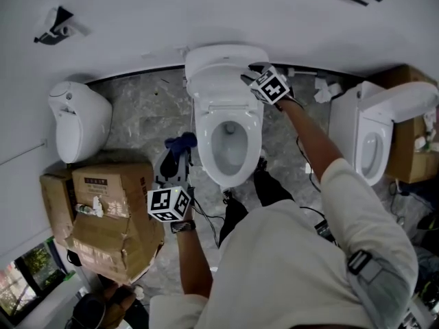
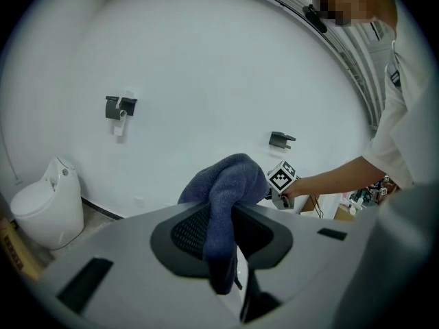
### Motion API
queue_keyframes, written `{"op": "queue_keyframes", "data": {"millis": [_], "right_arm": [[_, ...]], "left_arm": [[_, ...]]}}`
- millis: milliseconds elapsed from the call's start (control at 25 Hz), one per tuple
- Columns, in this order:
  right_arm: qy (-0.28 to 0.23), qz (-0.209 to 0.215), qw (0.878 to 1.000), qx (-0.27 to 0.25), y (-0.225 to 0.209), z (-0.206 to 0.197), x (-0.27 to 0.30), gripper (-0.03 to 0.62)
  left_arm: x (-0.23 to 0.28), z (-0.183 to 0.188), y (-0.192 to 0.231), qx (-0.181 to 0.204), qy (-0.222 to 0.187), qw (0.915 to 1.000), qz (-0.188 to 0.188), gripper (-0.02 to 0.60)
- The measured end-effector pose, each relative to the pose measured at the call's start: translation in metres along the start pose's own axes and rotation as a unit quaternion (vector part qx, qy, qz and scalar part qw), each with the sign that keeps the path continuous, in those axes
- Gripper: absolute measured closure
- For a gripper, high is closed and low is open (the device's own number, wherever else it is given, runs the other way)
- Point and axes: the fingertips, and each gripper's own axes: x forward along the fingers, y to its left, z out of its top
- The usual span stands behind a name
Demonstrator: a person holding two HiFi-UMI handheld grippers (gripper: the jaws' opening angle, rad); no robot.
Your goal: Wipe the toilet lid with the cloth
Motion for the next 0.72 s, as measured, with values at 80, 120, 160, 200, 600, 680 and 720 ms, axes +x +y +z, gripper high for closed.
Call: {"op": "queue_keyframes", "data": {"millis": [80,120,160,200,600,680,720], "right_arm": [[-0.006,0.0,1.0,0.006,0.009,-0.003,-0.007,0.425],[-0.008,-0.001,1.0,0.01,0.014,-0.005,-0.01,0.425],[-0.011,0.0,1.0,0.014,0.02,-0.007,-0.014,0.425],[-0.013,0.0,1.0,0.018,0.026,-0.008,-0.018,0.425],[-0.02,0.0,1.0,0.024,0.096,-0.043,-0.059,0.425],[-0.012,0.004,1.0,0.023,0.114,-0.055,-0.067,0.425],[-0.006,0.007,1.0,0.023,0.123,-0.062,-0.07,0.425]], "left_arm": [[-0.001,-0.002,-0.003,0.0,-0.001,1.0,-0.009,0.499],[-0.003,-0.003,-0.004,0.0,-0.001,0.9999,-0.014,0.499],[-0.005,-0.004,-0.005,0.001,-0.002,0.9998,-0.018,0.499],[-0.007,-0.004,-0.006,0.001,-0.003,0.9997,-0.022,0.499],[-0.043,-0.016,-0.005,-0.01,-0.016,0.9985,-0.052,0.499],[-0.05,-0.02,-0.005,-0.009,-0.015,0.9981,-0.058,0.499],[-0.054,-0.022,-0.005,-0.008,-0.014,0.998,-0.062,0.499]]}}
